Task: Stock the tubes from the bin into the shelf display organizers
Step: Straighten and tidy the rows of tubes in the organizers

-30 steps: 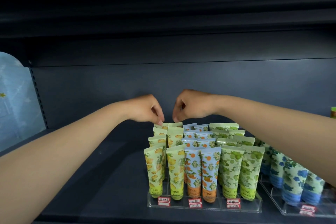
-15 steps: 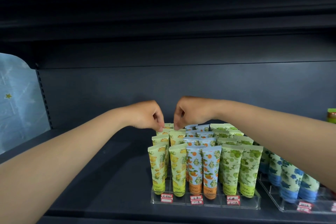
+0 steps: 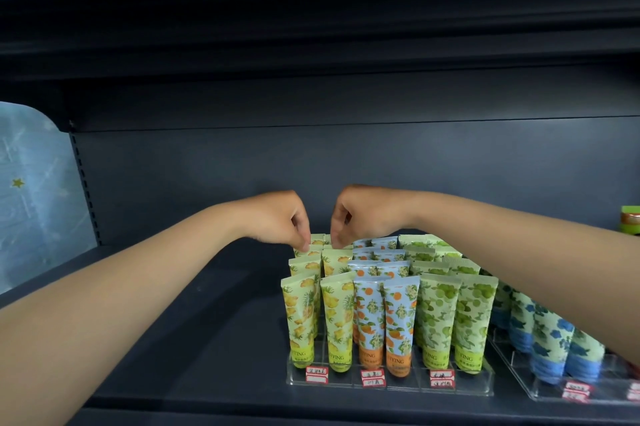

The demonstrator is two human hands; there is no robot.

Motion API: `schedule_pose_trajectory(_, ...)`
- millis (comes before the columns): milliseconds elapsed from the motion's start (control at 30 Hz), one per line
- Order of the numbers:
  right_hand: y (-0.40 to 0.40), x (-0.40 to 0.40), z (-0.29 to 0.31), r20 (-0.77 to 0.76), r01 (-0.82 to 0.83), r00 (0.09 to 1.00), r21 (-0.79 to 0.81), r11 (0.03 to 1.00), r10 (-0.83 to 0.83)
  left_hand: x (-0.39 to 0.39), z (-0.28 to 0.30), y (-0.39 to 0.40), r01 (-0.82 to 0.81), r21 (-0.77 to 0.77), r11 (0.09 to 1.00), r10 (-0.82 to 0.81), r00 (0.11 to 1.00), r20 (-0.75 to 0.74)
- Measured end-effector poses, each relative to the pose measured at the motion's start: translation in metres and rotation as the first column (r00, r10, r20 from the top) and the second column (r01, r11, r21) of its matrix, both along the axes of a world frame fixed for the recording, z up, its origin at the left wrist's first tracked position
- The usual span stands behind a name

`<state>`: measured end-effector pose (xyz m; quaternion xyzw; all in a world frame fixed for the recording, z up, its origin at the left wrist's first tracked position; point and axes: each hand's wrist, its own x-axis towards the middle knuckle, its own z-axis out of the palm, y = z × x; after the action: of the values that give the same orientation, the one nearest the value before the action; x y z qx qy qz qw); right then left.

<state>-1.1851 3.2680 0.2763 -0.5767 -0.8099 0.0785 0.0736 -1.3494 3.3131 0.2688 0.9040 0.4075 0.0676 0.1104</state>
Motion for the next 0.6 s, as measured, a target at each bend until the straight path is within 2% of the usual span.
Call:
schedule_pose_trajectory(333, -0.001, -0.001, -0.001, -0.013, 0.005, 1.000, -0.006, 1.000, -0.005, -0.004, 0.002, -0.005, -0.013, -0.009, 1.000, 0.014, 0.999, 0.033)
schedule_pose_trajectory(600, -0.002, 0.000, 0.000, -0.056, 0.002, 0.998, 0.030, 1.000, 0.000, -0.011, 0.005, -0.011, -0.006, -0.058, 0.998, 0.013, 0.992, 0.123)
